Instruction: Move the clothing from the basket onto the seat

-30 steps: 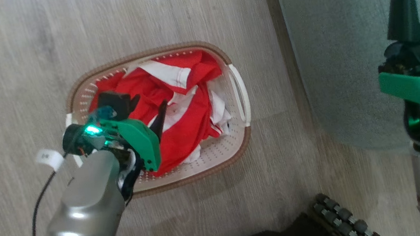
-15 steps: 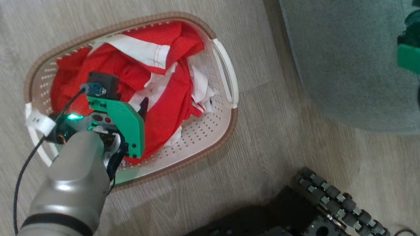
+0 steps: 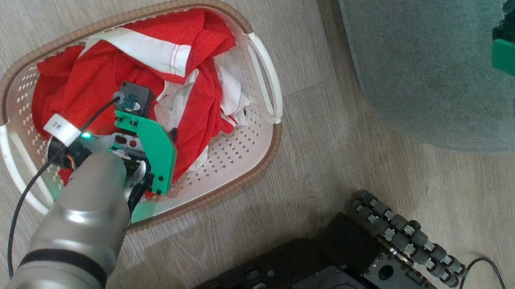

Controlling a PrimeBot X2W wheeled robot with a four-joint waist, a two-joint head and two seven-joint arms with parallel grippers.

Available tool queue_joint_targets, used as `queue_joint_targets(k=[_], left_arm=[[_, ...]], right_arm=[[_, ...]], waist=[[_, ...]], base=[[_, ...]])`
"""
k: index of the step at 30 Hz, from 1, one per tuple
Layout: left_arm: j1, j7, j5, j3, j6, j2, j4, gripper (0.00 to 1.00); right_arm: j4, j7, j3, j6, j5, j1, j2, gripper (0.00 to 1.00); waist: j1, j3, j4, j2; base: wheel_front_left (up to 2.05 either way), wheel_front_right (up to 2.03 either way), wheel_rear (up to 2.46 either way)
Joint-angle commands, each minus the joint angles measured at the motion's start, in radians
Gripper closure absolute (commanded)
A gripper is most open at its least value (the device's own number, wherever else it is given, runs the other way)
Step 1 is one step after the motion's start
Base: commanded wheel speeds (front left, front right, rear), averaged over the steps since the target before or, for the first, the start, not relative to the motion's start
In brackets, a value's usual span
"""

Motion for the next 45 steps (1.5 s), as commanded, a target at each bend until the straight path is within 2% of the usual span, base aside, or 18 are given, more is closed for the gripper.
queue_joint_targets(k=[1,2,3,4,5,6,7,15,22,32,45], left_arm=[[0.013,0.004,-0.011,-0.004,-0.006,0.018,-0.009,0.0],[0.011,0.005,-0.017,-0.011,-0.006,0.02,-0.011,0.0],[0.01,0.005,-0.024,-0.018,-0.006,0.022,-0.012,0.07],[0.009,0.005,-0.031,-0.025,-0.006,0.025,-0.014,0.38],[0.009,0.005,-0.038,-0.032,-0.006,0.026,-0.015,0.64],[0.008,0.004,-0.045,-0.04,-0.006,0.028,-0.017,0.79],[0.007,0.004,-0.051,-0.047,-0.006,0.03,-0.019,1.0],[0.009,-0.017,-0.106,-0.097,-0.006,0.038,-0.047,1.0],[0.028,-0.072,-0.181,-0.135,-0.006,0.038,-0.093,1.0],[0.082,-0.173,-0.278,-0.219,-0.006,0.025,-0.171,1.0],[0.154,-0.317,-0.362,-0.271,-0.006,0.016,-0.292,1.0]], right_arm=[[-0.038,-0.005,0.014,0.0,0.008,0.009,0.008,0.0],[-0.037,-0.005,0.014,0.0,0.009,0.008,0.008,0.0],[-0.036,-0.005,0.015,0.0,0.01,0.008,0.008,0.0],[-0.035,-0.005,0.016,0.0,0.011,0.007,0.008,0.0],[-0.033,-0.005,0.016,0.0,0.013,0.007,0.008,0.0],[-0.032,-0.005,0.017,0.0,0.014,0.006,0.008,0.0],[-0.031,-0.005,0.017,0.0,0.015,0.006,0.008,0.0],[-0.02,-0.005,0.015,0.0,0.019,0.001,0.008,0.0],[0.004,-0.005,0.023,0.0,0.022,0.006,0.008,0.0],[0.065,-0.005,0.022,0.0,-0.002,0.071,0.008,0.0],[0.158,-0.005,0.037,0.0,0.011,0.219,-0.014,0.0]], waist=[[0.0,0.003,-0.002,0.0],[0.0,0.004,-0.002,0.0],[0.0,0.005,-0.003,0.0],[0.0,0.005,-0.004,0.0],[0.0,0.004,-0.004,0.0],[0.0,0.004,-0.005,0.0],[0.0,0.003,-0.005,0.0],[0.0,-0.022,0.004,0.0],[0.0,-0.1,0.026,0.0],[0.0,-0.313,0.088,0.0],[0.0,-0.604,0.146,0.0]], base=[[0.0,0.0,0.0],[0.0,0.0,0.0],[0.0,0.0,0.0],[0.0,0.0,0.0],[0.0,0.0,0.0],[0.0,0.0,0.0],[0.0,0.0,0.0],[0.0,0.0,0.0],[0.0,0.0,0.0],[0.0,0.0,0.0],[0.0,0.0,0.0]])
